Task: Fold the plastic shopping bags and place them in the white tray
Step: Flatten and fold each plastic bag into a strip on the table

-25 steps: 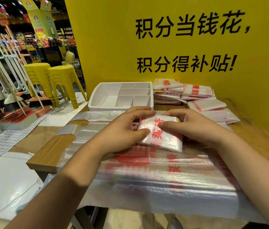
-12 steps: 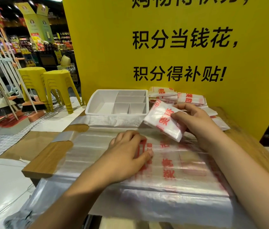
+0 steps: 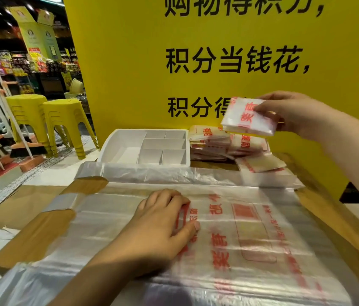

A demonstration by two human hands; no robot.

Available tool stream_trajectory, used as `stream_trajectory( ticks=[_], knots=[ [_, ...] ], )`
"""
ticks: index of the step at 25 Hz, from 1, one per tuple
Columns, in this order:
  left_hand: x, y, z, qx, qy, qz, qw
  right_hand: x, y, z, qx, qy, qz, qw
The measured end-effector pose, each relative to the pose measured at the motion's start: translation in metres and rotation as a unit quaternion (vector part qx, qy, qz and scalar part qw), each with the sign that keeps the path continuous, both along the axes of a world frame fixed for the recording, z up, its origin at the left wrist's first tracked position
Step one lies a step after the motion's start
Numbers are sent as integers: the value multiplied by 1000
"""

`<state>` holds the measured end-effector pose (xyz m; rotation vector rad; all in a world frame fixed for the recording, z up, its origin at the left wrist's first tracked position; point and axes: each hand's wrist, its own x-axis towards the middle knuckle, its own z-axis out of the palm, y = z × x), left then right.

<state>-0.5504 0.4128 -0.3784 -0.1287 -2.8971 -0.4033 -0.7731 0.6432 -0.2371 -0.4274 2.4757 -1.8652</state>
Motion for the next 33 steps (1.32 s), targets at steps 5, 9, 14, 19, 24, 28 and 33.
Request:
stream_trajectory(
  ticks=[5,9,14,19,24,28,33],
  knots=[
    [-2,2,-1,14,38,13,999,-41,-69,-1,89,-33,24,995],
    [-6,-1,-5,2,48,12,999,-64,-91,-29,247,54,-24,967],
    [-7,-1,-6,-5,39,11,999,-70,-106,-56,324,213,-133,912],
    [-4,-1,-1,2,30,6,1000,-62,-96,-53,290,241,-137,916],
    [-3,-1,3,3,7,-5,1000,4,-76,-44,292,310,-64,903],
    [-4,-1,5,-10,-16,-9,1000,124,-45,-61,342,347,67,871],
    [-14,-1,13,-23,-45,7,999,234,12,-116,382,298,160,860]
  ],
)
